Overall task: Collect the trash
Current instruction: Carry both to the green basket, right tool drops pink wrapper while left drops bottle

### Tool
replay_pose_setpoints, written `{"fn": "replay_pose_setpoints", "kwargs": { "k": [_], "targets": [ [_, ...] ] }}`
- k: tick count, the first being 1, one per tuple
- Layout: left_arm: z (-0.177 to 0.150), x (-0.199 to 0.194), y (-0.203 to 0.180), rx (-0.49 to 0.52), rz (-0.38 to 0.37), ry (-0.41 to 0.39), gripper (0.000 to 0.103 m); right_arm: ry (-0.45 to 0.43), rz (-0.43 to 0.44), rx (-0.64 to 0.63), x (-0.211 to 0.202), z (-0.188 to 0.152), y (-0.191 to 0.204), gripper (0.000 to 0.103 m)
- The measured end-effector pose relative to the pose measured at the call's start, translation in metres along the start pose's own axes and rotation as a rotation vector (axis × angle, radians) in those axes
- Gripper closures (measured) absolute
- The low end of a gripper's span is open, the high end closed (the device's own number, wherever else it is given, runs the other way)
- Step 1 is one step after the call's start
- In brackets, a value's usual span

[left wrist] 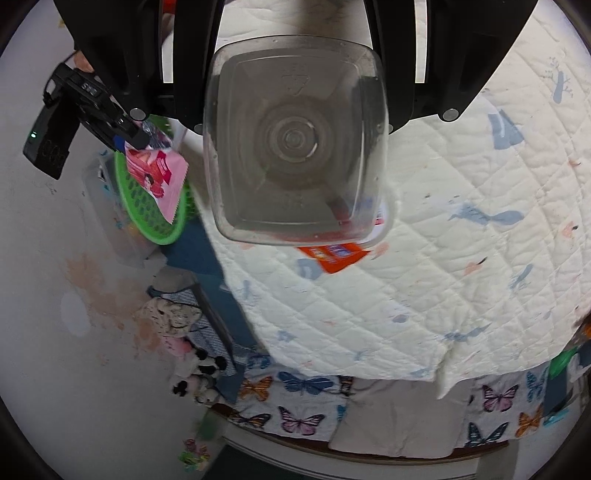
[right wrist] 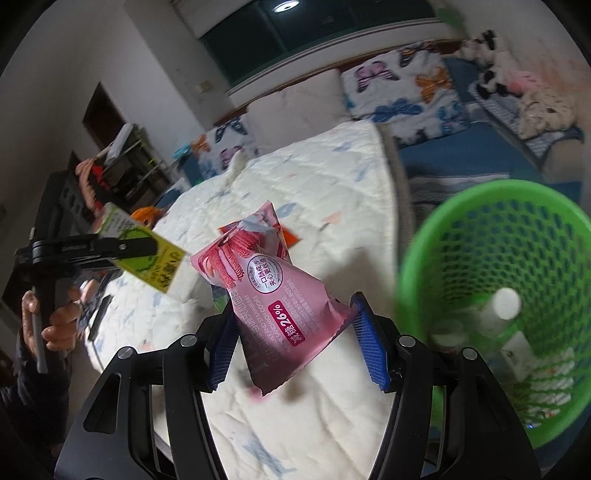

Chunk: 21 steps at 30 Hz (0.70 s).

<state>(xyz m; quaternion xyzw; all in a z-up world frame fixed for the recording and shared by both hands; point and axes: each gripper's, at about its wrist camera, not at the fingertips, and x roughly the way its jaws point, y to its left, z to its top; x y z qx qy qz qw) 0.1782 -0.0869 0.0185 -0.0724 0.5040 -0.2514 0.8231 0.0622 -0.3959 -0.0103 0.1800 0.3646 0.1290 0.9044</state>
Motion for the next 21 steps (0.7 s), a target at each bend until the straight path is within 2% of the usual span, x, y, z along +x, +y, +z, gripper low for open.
{"fn": "replay_pose_setpoints", "kwargs": {
  "k": [8,13,15,20,21],
  "targets": [
    [0.012,0.016,-0.060,0.091,-0.104,0.014,0.060,-0.090,-0.259,0.025,-0.045,0.000,-0.044,0.042],
    [0.020,0.031,-0.104,0.153,-0.170,0.025,0.060,-0.115,-0.386,0.063,-0.061,-0.002,-0.073,0.041],
    [0.022,0.035,-0.120,0.177,-0.184,0.024,0.060,-0.115,-0.410,0.081,-0.064,-0.002,-0.083,0.040],
    [0.023,0.057,-0.152,0.215,-0.221,0.046,0.060,-0.119,-0.441,0.133,-0.074,-0.009,-0.108,0.024],
    [0.023,0.061,-0.156,0.222,-0.224,0.049,0.060,-0.119,-0.448,0.140,-0.076,-0.011,-0.112,0.023]
  ]
}}
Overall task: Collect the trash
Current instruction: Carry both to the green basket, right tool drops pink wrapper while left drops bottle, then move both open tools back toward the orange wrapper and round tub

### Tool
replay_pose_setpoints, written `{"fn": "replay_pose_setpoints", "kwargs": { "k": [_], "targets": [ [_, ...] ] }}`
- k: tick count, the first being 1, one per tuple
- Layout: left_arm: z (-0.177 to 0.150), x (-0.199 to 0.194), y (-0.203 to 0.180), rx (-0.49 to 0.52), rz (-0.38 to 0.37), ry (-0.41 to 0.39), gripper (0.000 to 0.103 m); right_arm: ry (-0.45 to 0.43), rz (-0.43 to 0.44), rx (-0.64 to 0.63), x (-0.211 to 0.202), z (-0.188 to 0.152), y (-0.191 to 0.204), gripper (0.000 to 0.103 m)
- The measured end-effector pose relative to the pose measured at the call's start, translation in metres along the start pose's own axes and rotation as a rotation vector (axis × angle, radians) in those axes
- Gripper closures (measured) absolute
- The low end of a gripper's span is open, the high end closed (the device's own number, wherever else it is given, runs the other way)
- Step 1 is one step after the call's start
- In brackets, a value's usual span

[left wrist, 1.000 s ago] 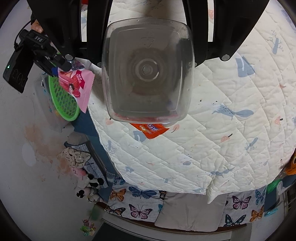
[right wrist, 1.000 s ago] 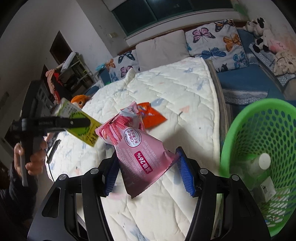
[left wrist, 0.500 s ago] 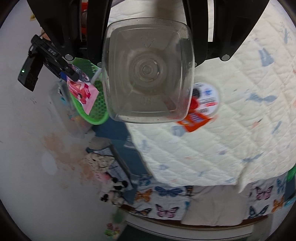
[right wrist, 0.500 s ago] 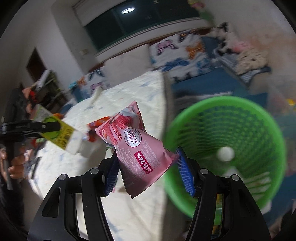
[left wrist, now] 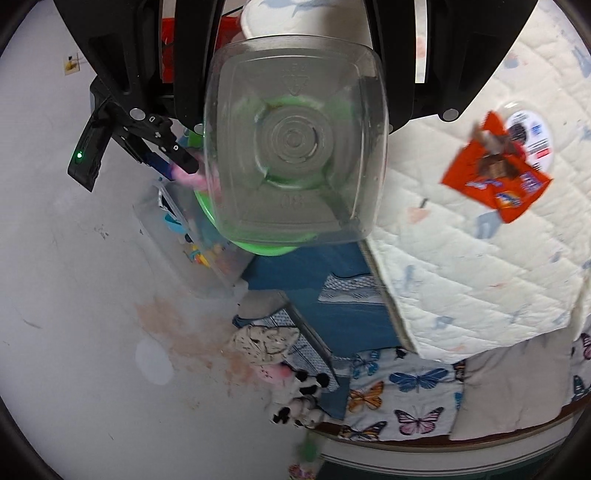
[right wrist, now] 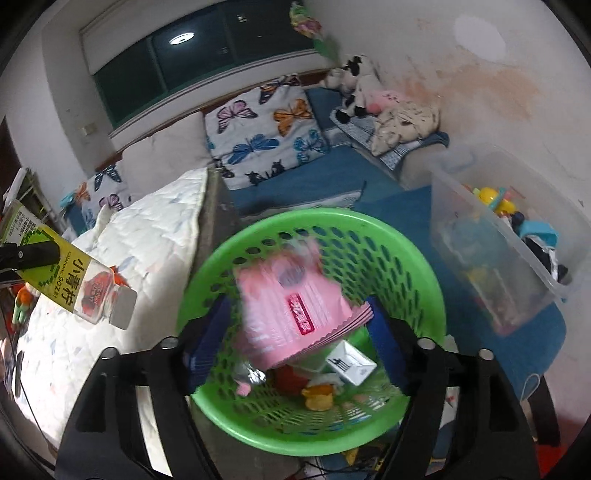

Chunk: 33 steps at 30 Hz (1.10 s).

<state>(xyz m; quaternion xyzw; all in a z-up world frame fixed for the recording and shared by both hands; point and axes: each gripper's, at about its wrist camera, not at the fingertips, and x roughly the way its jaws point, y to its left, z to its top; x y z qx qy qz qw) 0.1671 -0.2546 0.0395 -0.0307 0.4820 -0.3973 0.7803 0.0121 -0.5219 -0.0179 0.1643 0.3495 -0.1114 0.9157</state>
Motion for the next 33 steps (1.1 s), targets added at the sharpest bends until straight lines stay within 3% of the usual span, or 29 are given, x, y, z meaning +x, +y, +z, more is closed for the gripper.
{"fn": "replay_pose_setpoints", "kwargs": {
  "k": [19,23,27,33],
  "targets": [
    [-0.013,0.088,-0.034,0.050,0.016,0.120,0.060,-0.005,0.022,0.048,-0.019,-0.017,-0.013,0.020],
    [-0.017,0.095,-0.038,0.059,0.015,0.140,0.060,-0.007,0.026,0.057,-0.021,-0.019,-0.015,0.020],
    [-0.019,0.095,-0.040,0.064,0.002,0.136,0.048,-0.013,0.031,0.054,-0.024,-0.020,-0.013,0.020],
    [-0.022,0.077,-0.035,0.072,0.016,0.105,0.047,-0.022,0.053,0.043,-0.029,-0.021,-0.002,0.020]
  ]
}}
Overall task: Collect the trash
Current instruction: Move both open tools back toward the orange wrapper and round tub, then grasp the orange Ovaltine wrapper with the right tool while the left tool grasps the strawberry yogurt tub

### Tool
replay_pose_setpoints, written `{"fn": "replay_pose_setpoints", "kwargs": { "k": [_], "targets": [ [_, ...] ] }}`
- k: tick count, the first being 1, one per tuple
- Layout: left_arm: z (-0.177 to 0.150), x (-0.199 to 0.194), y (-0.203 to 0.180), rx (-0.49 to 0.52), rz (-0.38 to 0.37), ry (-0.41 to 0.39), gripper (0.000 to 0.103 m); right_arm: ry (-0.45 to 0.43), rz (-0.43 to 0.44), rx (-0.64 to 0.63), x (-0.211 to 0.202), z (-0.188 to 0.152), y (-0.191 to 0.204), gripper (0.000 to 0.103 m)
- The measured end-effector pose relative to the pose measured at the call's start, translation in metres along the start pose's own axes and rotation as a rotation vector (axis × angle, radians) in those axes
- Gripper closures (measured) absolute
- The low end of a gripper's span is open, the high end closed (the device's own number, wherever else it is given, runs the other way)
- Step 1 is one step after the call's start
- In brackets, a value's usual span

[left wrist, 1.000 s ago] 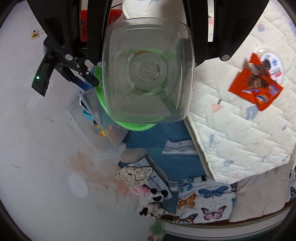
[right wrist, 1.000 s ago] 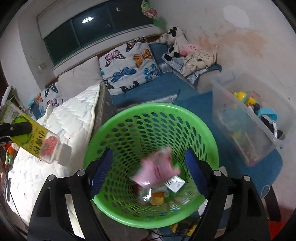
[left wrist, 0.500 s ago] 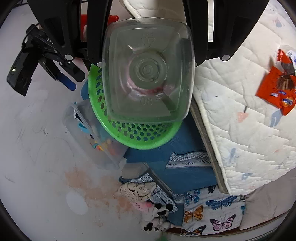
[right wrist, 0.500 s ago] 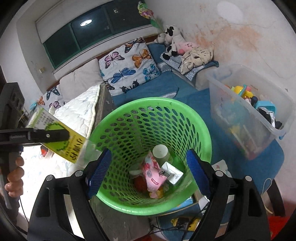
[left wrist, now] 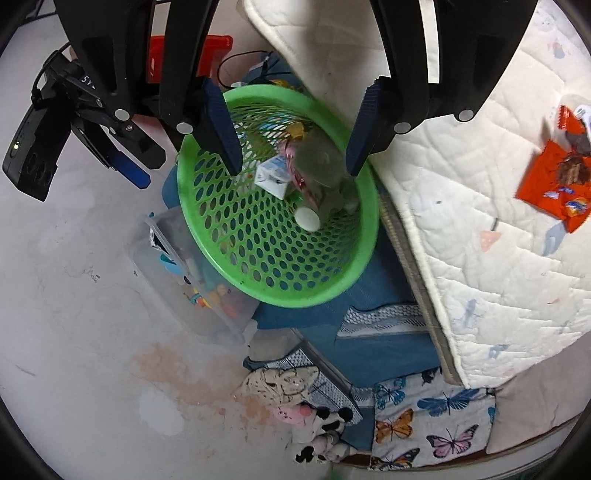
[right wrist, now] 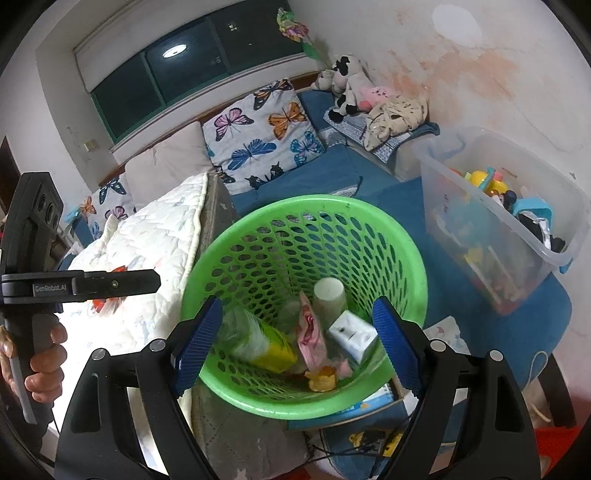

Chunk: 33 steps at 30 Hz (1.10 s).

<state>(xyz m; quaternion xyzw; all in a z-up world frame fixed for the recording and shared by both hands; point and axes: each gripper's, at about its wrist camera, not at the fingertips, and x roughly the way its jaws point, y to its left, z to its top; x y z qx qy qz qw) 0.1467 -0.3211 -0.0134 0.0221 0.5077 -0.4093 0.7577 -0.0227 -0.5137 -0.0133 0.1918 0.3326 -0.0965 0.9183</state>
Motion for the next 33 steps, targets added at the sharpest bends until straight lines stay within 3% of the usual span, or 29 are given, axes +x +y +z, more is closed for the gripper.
{"fn": "replay_pose_setpoints", "kwargs": {
  "k": [13,21,33],
  "targets": [
    [-0.026,-0.064,0.072,-0.093,0.148,-0.088,0.047,0.051,0.156,-0.091,0.021,0.006,0.065,0.017],
    [-0.044,-0.108,0.131,-0.202,0.238,-0.146,0.047,0.095,0.275,-0.183,0.047,0.017,0.123,0.014],
    [-0.072,-0.142,0.195,-0.323,0.331,-0.173,0.047,0.204,0.450,-0.348,0.097,0.022,0.215,0.012]
  ]
}}
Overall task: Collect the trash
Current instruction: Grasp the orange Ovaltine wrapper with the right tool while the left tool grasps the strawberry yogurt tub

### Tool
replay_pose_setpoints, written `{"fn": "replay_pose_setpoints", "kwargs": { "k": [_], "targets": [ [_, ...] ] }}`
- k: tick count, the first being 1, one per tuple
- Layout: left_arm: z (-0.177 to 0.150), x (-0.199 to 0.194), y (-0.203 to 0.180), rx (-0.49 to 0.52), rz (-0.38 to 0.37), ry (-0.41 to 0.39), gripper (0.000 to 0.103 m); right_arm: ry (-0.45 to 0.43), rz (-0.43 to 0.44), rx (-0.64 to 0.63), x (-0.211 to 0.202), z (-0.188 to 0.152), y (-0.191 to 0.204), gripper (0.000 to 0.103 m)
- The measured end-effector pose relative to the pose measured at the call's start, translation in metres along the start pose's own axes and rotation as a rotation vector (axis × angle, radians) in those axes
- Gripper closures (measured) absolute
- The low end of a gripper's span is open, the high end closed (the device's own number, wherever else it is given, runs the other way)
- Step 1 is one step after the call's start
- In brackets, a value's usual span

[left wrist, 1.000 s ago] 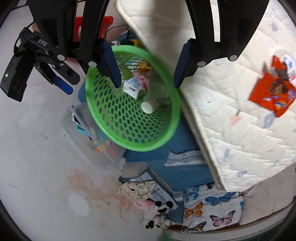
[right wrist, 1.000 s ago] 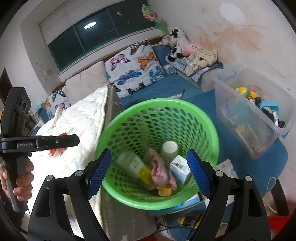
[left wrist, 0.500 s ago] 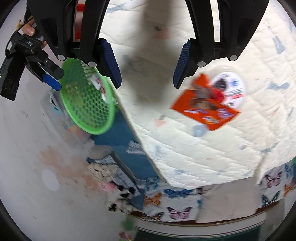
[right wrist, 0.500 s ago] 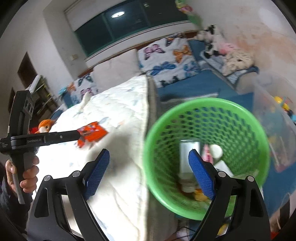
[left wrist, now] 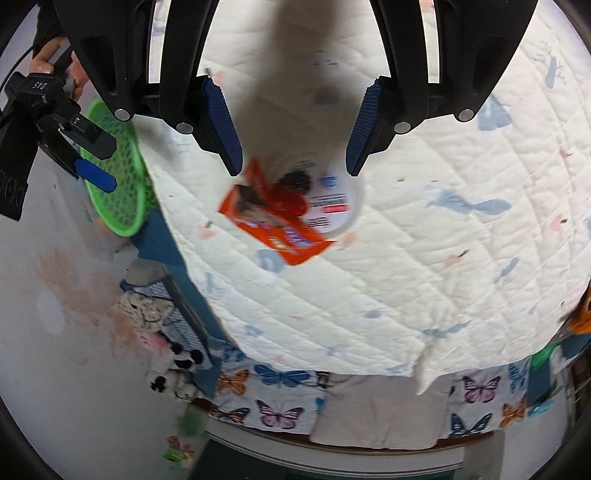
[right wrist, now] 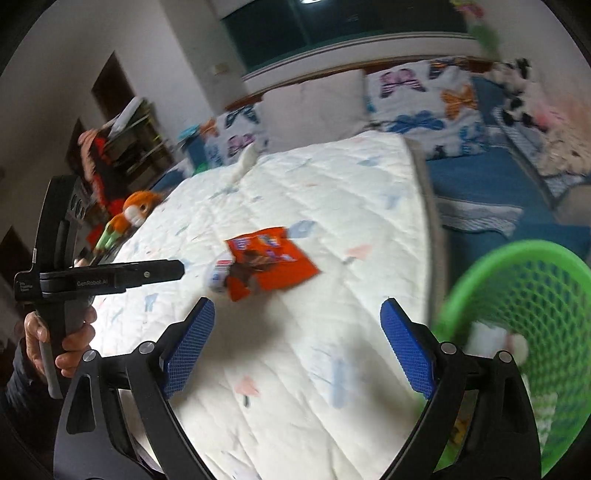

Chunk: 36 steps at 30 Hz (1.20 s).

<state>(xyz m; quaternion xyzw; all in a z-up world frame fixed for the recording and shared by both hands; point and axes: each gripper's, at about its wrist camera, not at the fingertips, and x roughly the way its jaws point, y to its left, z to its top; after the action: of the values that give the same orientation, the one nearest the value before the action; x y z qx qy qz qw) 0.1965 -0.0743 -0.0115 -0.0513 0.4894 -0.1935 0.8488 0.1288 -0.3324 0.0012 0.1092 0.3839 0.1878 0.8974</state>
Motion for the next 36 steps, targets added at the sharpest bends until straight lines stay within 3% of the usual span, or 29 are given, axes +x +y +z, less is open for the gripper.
{"fn": "replay_pose_setpoints", "kwargs": {
  "k": [5,14,21,28,36],
  "targets": [
    [-0.001,-0.002,0.026,-0.045,0.029,-0.003,0.047,0.049,0.050,-0.062,0.034,0.012,0.018,0.012],
    [-0.005,-0.005,0.056,-0.082,0.069,-0.003,0.047,0.121,0.064,-0.146,0.089,0.027,0.034,0.010],
    [-0.011,-0.004,0.070,-0.089,0.086,0.004,0.043,0.171,0.041,-0.182,0.126,0.034,0.030,0.009],
    [-0.014,0.001,0.076,-0.091,0.094,0.014,0.041,0.216,0.042,-0.127,0.147,0.033,0.013,0.010],
    [-0.016,0.010,0.067,-0.058,0.094,0.027,0.038,0.219,0.036,-0.092,0.140,0.030,0.001,0.036]
  ]
}}
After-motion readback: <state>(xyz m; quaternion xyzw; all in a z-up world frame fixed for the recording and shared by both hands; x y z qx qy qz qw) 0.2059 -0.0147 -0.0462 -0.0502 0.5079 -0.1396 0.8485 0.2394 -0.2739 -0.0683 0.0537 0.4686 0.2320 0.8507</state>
